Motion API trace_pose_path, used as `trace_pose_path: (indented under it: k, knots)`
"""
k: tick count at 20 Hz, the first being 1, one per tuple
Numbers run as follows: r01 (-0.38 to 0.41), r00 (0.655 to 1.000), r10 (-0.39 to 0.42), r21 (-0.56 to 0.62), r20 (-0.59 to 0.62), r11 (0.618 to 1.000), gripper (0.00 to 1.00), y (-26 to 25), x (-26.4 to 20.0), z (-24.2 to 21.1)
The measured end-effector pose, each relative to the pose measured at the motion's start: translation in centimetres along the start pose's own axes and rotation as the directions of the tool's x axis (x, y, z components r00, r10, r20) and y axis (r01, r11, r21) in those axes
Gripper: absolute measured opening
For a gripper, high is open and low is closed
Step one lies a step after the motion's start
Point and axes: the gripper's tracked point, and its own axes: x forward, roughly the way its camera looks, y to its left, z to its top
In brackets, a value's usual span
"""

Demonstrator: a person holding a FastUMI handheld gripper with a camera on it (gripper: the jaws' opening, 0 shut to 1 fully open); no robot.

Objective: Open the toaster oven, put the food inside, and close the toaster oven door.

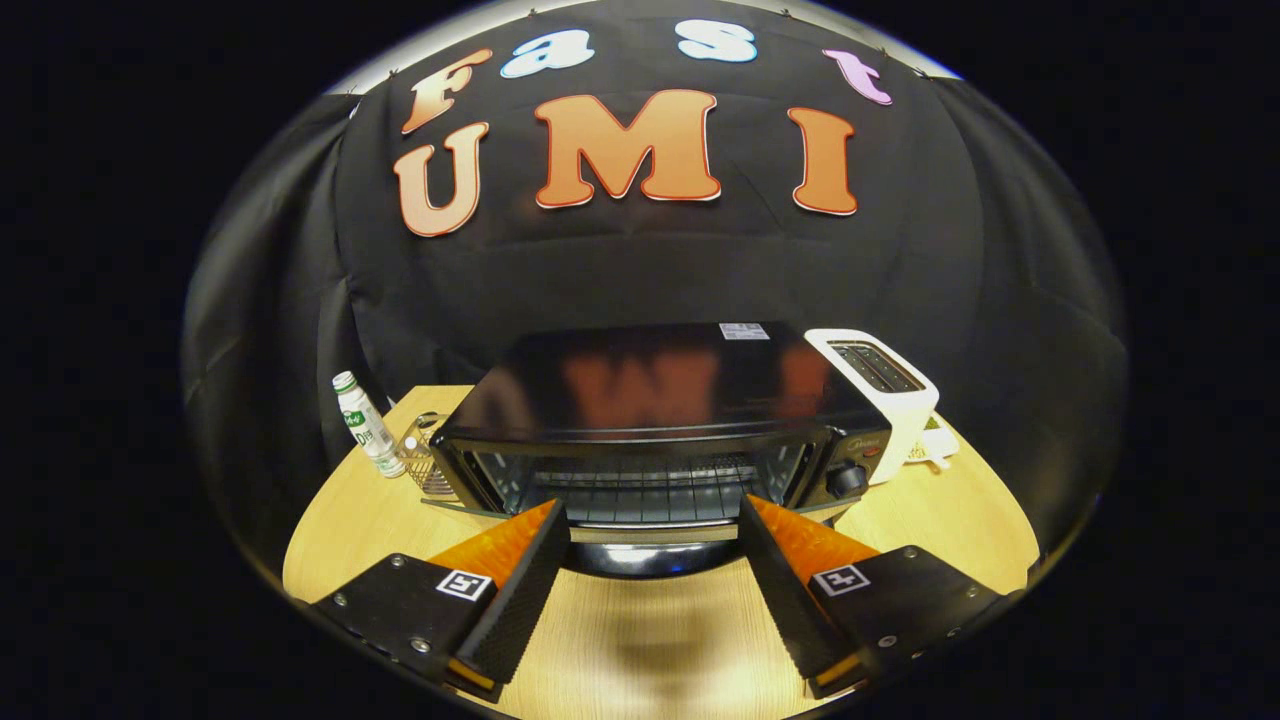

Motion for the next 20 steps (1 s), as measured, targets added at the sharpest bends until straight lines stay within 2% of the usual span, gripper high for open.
trace_pose_path:
  k: [11, 20]
  knots:
    - [0.016, 0.998, -0.015, 0.006, -0.056, 1.0, 1.0, -0.1, -3.6, -8.1]
    - [0.021, 0.979, -0.013, 0.037, -0.202, 0.999, 1.0, -0.8, -3.3, -15.8]
